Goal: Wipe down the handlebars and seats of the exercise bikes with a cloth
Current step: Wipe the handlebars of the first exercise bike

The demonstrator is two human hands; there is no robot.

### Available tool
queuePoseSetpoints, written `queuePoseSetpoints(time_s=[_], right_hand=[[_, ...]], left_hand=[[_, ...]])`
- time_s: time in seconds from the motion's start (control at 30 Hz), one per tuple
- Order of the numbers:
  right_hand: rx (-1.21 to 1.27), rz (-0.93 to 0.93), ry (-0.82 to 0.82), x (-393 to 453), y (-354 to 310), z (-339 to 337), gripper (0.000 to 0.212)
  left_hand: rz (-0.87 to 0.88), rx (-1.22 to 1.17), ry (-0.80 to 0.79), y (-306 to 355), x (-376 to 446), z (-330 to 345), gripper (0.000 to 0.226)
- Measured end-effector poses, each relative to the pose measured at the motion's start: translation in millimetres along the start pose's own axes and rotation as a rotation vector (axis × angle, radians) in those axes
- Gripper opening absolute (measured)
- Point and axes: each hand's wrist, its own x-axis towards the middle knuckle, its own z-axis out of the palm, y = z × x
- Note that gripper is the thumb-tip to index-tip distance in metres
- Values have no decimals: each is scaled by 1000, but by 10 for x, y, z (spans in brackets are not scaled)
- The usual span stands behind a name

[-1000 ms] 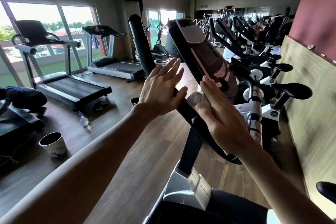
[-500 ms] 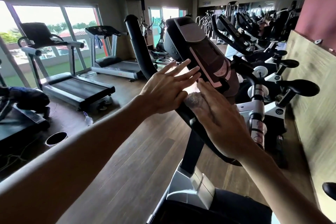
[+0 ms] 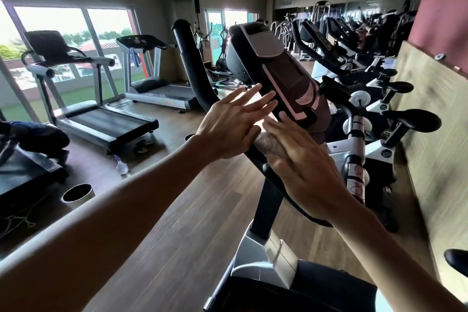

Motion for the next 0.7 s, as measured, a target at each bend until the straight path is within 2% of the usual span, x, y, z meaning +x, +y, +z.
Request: queuePoseSetpoints(time_s=[0.1, 0.23, 0.3, 0.37, 0.43, 0.47, 0.53, 0.6, 0.7], right_hand=[[116, -120, -18, -238, 56, -80, 31], [118, -189, 91, -548, 346, -162, 28], [164, -77, 230, -644, 439, -157, 32], [230, 123, 405, -673, 475, -161, 40], [179, 268, 551, -672, 538, -229, 30], [126, 315, 574, -684, 532, -270, 22], [48, 349, 519, -698, 595, -283, 16], [10, 337, 320, -792, 699, -199, 25], [-252, -13, -19, -1014, 954, -207, 48]], left_hand=[[-12, -10, -28, 22, -2, -7, 66], [-22, -38, -30, 14, -9, -8, 68], [-32, -50, -29, 11, -22, -1, 67], [-45, -82, -14, 28, -19, 3, 68], [-86, -209, 18, 95, -16, -15, 68], [-111, -299, 40, 159, -11, -23, 67], [-154, -475, 72, 353, 19, -41, 62], [-220, -595, 75, 577, 51, -44, 54], [-341, -618, 38, 773, 69, -45, 52]])
